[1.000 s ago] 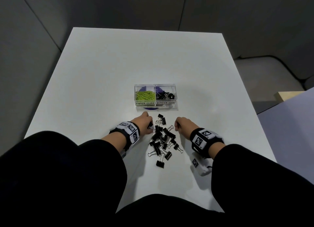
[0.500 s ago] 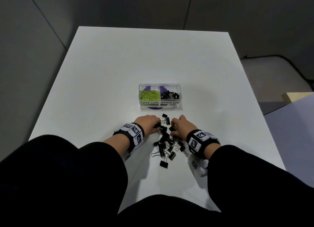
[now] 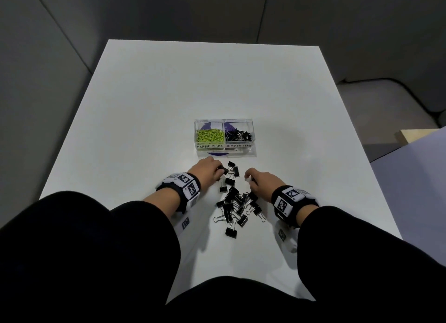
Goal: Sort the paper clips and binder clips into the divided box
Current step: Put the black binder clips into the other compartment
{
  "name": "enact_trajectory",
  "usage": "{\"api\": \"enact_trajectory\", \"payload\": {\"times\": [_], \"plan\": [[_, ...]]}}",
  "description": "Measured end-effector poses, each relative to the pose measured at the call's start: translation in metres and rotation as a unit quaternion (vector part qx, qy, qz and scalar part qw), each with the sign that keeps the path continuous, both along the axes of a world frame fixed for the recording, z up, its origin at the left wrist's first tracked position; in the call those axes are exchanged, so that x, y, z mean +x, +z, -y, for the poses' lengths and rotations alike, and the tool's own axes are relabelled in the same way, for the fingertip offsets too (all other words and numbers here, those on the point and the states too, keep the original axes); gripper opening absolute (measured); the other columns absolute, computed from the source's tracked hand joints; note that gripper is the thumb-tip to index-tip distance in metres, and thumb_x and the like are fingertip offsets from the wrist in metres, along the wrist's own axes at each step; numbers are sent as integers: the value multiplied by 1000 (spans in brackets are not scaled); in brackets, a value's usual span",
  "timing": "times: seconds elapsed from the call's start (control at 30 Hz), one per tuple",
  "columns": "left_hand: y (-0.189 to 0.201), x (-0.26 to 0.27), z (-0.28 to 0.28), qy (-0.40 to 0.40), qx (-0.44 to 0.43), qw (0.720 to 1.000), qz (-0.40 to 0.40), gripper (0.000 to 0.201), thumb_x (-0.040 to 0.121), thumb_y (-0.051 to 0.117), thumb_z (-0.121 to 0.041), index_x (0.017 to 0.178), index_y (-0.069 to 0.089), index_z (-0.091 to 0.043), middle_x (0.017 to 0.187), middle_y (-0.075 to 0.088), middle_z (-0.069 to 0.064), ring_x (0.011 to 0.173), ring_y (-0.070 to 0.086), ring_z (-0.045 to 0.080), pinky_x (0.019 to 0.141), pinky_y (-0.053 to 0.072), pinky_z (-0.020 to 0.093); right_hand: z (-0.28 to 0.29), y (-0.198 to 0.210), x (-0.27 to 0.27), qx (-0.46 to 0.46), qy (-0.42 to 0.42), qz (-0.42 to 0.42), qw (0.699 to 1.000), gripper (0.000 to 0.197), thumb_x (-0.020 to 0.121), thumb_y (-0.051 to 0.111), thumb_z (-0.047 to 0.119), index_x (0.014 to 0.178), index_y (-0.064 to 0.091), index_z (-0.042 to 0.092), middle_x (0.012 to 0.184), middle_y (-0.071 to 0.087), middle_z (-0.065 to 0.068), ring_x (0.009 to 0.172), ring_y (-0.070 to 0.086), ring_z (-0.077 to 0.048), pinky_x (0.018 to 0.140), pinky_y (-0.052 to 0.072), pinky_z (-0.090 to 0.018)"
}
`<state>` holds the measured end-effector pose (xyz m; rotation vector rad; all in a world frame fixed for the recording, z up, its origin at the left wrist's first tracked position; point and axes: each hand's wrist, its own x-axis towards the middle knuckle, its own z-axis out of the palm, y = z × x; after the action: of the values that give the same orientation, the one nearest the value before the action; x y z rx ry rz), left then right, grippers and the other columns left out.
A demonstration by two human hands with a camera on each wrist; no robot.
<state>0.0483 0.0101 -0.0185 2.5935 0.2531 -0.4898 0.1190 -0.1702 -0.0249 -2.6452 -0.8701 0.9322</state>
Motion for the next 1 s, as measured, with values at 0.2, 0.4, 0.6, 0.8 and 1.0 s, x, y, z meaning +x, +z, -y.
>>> {"api": "enact_trajectory", "payload": {"times": [0.2,0.4,0.6,0.8,1.0], "plan": [[2,6,0,54,-53,997,31,33,100,34,-24,110,52,1,111,47,14,96,49,25,87,39,31,7,14,3,28,-25,-17,999,15,87,42,1,80,50,12,93,48,-4,84,48,-21,76,39,-32],[-3,3,5,92,-105,990,27,25,100,36,-18,90,52,-2,83,46,7,78,44,21,72,33,30,18,17,-13,-3,-5,-26,1000,11,87,50,23,92,46,14,80,54,-6,74,49,-24,66,36,-31],[-1,-3,3,110,-57,992,3,14,92,48,-21,91,49,-7,87,53,8,80,48,22,67,35,26,25,6,-25,-65,47,-4,997,51,86,59,39,128,37,21,112,62,-10,97,60,-29,73,40,-31],[6,-15,-5,95,-58,994,-11,9,90,55,-20,91,48,-14,87,63,5,82,58,22,71,42,28,20,1,-25,-23,-14,-36,999,35,87,61,33,107,40,14,100,63,-14,84,56,-28,71,38,-31],[8,-39,-10,103,-93,990,-30,27,96,39,-7,119,53,-10,82,62,3,73,58,18,68,44,25,19,4,-26,-64,13,30,997,22,95,43,32,89,32,14,91,59,-17,75,48,-25,66,36,-33]]}}
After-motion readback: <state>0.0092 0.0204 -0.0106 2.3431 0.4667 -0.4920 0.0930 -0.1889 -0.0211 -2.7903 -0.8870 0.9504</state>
